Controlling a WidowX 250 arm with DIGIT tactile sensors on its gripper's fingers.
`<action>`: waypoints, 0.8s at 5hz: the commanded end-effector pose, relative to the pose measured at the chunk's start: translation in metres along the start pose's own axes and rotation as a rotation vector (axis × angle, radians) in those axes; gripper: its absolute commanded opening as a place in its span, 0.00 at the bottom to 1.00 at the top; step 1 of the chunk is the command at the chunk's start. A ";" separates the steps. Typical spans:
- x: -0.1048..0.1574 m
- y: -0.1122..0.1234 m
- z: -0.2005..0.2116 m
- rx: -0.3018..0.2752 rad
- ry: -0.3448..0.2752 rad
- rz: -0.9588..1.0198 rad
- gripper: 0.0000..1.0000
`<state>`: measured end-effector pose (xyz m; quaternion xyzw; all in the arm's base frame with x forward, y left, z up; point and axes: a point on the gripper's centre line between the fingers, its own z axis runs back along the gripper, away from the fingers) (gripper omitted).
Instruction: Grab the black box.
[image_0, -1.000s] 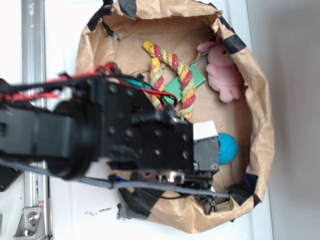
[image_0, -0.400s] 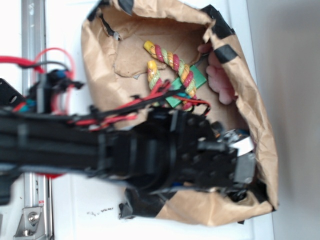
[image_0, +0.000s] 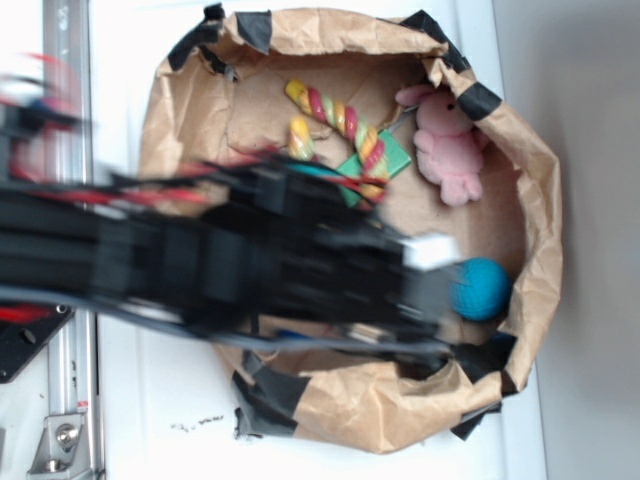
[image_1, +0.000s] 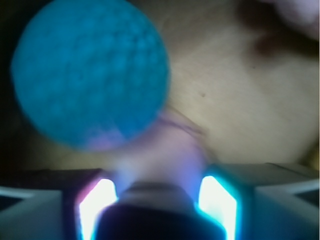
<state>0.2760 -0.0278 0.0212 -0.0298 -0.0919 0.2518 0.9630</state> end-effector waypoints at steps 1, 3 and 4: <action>0.025 0.061 0.064 -0.093 -0.184 -0.124 0.00; 0.047 0.038 0.094 0.016 -0.051 -0.360 0.00; 0.041 0.023 0.101 0.101 -0.013 -0.352 0.00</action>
